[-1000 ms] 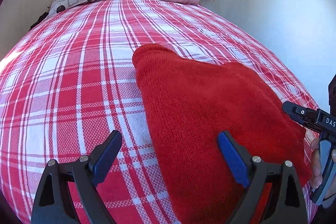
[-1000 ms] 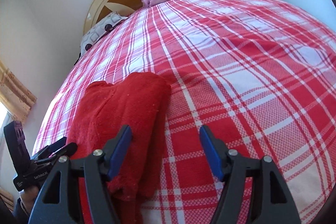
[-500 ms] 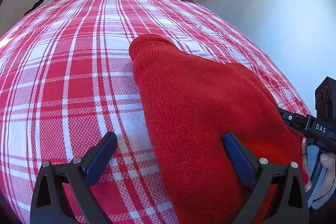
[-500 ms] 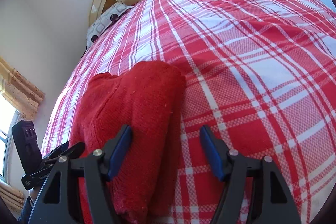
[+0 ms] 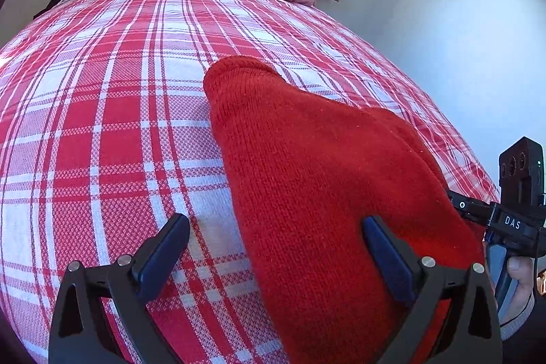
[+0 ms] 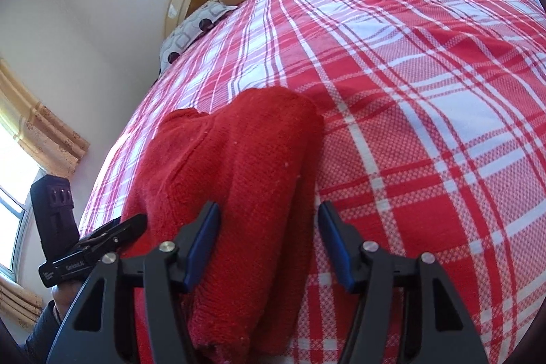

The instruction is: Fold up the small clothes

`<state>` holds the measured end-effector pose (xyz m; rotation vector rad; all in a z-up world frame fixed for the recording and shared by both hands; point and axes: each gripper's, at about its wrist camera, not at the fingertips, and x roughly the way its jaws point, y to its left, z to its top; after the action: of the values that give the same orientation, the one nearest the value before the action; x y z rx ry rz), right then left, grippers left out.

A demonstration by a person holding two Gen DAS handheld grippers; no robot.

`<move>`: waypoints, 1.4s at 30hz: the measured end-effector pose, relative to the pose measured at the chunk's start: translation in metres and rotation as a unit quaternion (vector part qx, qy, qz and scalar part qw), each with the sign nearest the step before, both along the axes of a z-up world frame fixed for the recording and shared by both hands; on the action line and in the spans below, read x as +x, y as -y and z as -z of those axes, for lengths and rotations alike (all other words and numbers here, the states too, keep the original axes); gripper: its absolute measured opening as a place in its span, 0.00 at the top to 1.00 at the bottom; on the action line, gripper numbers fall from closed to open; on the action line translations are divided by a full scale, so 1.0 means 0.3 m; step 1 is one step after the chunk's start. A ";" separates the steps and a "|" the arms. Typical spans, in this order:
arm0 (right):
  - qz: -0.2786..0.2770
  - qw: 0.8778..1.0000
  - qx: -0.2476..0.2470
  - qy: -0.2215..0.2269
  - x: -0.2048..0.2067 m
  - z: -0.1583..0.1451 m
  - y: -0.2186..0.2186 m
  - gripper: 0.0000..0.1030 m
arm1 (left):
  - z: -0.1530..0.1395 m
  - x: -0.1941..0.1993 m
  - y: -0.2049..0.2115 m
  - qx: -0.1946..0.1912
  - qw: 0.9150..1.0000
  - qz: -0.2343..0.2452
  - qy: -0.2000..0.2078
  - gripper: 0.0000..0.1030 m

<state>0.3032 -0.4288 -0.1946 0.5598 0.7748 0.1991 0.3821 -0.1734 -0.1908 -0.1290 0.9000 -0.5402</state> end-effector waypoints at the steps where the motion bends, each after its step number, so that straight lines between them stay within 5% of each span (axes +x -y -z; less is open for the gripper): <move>1: -0.001 1.000 0.006 -0.003 0.005 0.004 0.004 0.39 | 0.000 -0.001 0.001 -0.002 1.000 0.002 0.000 0.01; 10: -0.045 0.995 0.092 0.003 0.009 0.034 0.036 0.51 | -0.015 -0.025 0.025 -0.014 0.999 0.037 0.014 0.02; 16: -0.041 0.995 0.085 -0.009 0.032 0.036 0.021 0.52 | -0.007 -0.005 0.030 -0.024 0.999 0.043 -0.002 0.02; 22: -0.052 0.994 0.096 -0.002 0.020 0.037 0.026 0.66 | -0.023 -0.025 0.031 -0.034 0.998 0.045 0.012 0.44; 26: -0.041 0.998 0.046 0.014 -0.005 -0.005 -0.012 0.71 | -0.059 -0.043 0.020 -0.033 0.999 0.029 0.019 0.64; 42: -0.048 0.996 0.037 0.069 -0.117 -0.159 -0.189 0.74 | -0.267 -0.257 -0.185 -0.056 0.996 -0.008 0.073 0.68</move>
<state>0.2681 -0.3721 -0.1470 0.5739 0.6622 0.3525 0.3051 -0.1181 -0.1105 -0.1960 0.7262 -0.5780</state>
